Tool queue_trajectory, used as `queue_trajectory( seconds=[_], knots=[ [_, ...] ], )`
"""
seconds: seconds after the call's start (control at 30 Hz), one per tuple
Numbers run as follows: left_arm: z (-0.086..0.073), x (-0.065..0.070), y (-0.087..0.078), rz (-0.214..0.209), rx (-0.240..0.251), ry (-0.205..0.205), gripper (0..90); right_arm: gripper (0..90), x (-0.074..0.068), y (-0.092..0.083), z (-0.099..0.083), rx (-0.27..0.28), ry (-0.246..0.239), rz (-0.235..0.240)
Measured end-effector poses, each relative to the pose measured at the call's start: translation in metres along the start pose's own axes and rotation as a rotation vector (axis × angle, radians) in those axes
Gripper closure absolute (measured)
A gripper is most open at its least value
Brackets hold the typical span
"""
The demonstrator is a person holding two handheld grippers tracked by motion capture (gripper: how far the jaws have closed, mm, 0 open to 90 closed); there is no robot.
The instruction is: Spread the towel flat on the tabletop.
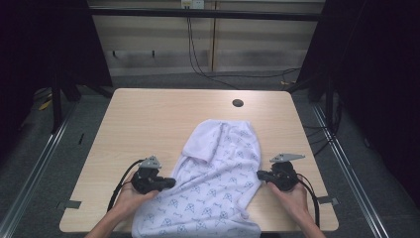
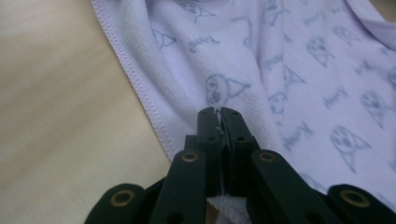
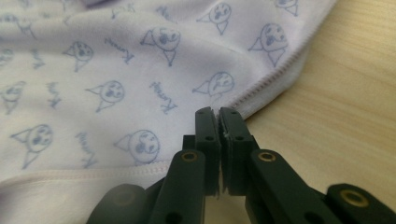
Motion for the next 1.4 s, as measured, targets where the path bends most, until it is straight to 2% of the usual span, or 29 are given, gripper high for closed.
queue_trajectory(
  seconds=[0.03,0.1,0.13,0.17,0.27,0.33,0.4,0.43,0.47,0.5,0.53,0.57,0.6,0.63,0.67,0.7,0.73,0.77,0.8,0.93,1.03,1.07,1.1,1.2,1.23,1.27,1.33,1.37,1.4],
  knots=[
    [-0.012,0.011,-0.007,-0.021,-0.023,0.006,87.6,87.1,-0.004,-0.005,-0.001,0.014,-0.009,0.01],
    [-0.018,0.017,-0.01,-0.038,-0.033,0.005,87.8,87.1,-0.008,-0.009,-0.003,0.013,-0.018,0.018],
    [-0.029,0.03,-0.014,-0.041,-0.047,0.037,88.1,87.0,-0.015,-0.016,-0.01,0.014,-0.02,0.046],
    [-0.034,0.035,-0.017,-0.05,-0.058,0.035,88.1,87.0,-0.018,-0.018,-0.014,0.007,-0.022,0.059],
    [-0.039,0.04,-0.02,-0.046,-0.064,0.044,88.2,86.9,-0.023,-0.023,-0.02,0.0,-0.033,0.068],
    [-0.037,0.038,-0.019,-0.033,-0.052,0.032,89.8,86.8,-0.025,-0.026,-0.022,0.004,-0.034,0.076],
    [-0.03,0.029,-0.016,-0.015,-0.042,0.005,90.0,86.8,-0.021,-0.022,-0.018,0.015,-0.036,0.076],
    [-0.024,0.02,-0.015,0.015,-0.03,-0.014,90.0,86.6,-0.014,-0.013,-0.013,0.006,-0.051,0.056],
    [-0.024,0.02,-0.015,0.015,-0.03,-0.014,90.0,86.5,-0.011,-0.01,-0.012,-0.004,-0.041,0.051],
    [-0.019,0.012,-0.014,0.043,-0.007,-0.061,89.9,86.4,-0.005,-0.006,-0.01,0.004,-0.035,0.044],
    [-0.018,0.009,-0.014,0.047,0.0,-0.068,89.8,86.4,0.0,-0.002,-0.008,0.005,-0.023,0.032],
    [-0.018,0.009,-0.014,0.047,0.0,-0.068,89.8,86.4,0.0,-0.002,-0.008,0.005,-0.023,0.032],
    [-0.016,0.006,-0.014,0.06,0.005,-0.065,89.8,86.2,0.004,0.001,-0.006,0.008,-0.028,0.021],
    [-0.014,0.002,-0.015,0.092,0.007,-0.048,89.5,85.9,0.012,0.009,0.001,0.039,-0.023,0.034],
    [-0.014,0.002,-0.015,0.092,0.007,-0.048,89.5,85.9,0.012,0.009,0.001,0.039,-0.023,0.034],
    [-0.013,-0.003,-0.017,0.128,0.022,-0.053,89.5,85.8,0.013,0.017,0.011,0.056,-0.028,0.039],
    [-0.013,-0.003,-0.017,0.128,0.022,-0.053,89.4,85.8,0.013,0.017,0.011,0.056,-0.028,0.039],
    [-0.013,-0.006,-0.018,0.126,0.028,-0.055,89.5,85.3,0.01,0.025,0.021,0.062,-0.053,0.042],
    [-0.013,-0.009,-0.02,0.138,0.034,-0.062,89.5,85.3,0.01,0.025,0.021,0.062,-0.053,0.042],
    [-0.016,-0.018,-0.027,0.158,0.044,-0.085,89.7,83.4,0.0,0.04,0.041,0.082,-0.081,0.06],
    [-0.022,-0.019,-0.035,0.185,0.036,-0.087,89.8,82.7,-0.007,0.038,0.044,0.076,-0.087,0.058],
    [-0.025,-0.019,-0.039,0.183,0.028,-0.101,89.8,82.8,-0.008,0.034,0.041,0.071,-0.095,0.055],
    [-0.031,-0.019,-0.044,0.164,0.029,-0.139,89.9,83.7,-0.007,0.025,0.03,0.051,-0.076,0.057],
    [-0.04,-0.015,-0.051,0.127,0.001,-0.149,90.0,86.1,-0.006,0.014,0.013,0.024,-0.069,0.062],
    [-0.04,-0.015,-0.051,0.127,0.001,-0.149,90.0,86.1,-0.006,0.014,0.013,0.024,-0.069,0.062],
    [-0.043,-0.012,-0.053,0.118,-0.013,-0.147,90.0,86.2,-0.008,0.01,0.008,0.02,-0.063,0.07],
    [-0.045,-0.008,-0.055,0.116,-0.009,-0.13,87.7,85.4,-0.012,0.004,0.001,0.018,-0.073,0.071],
    [-0.037,-0.004,-0.053,0.093,0.025,-0.097,86.1,80.6,-0.013,-0.001,-0.001,0.017,-0.077,0.053],
    [-0.028,-0.004,-0.053,0.09,0.051,-0.087,85.0,75.9,-0.013,-0.003,0.001,0.024,-0.082,0.028]
  ],
)
Point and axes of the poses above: each handheld gripper's, and its own axes: y roughly forward along the jaws, z roughly out of its top, x roughly to its right, the point moved 4 cm from there along y, roughly forward along the jaws, and after that the axes turned 9 degrees about -y, right-handed, at the moved point
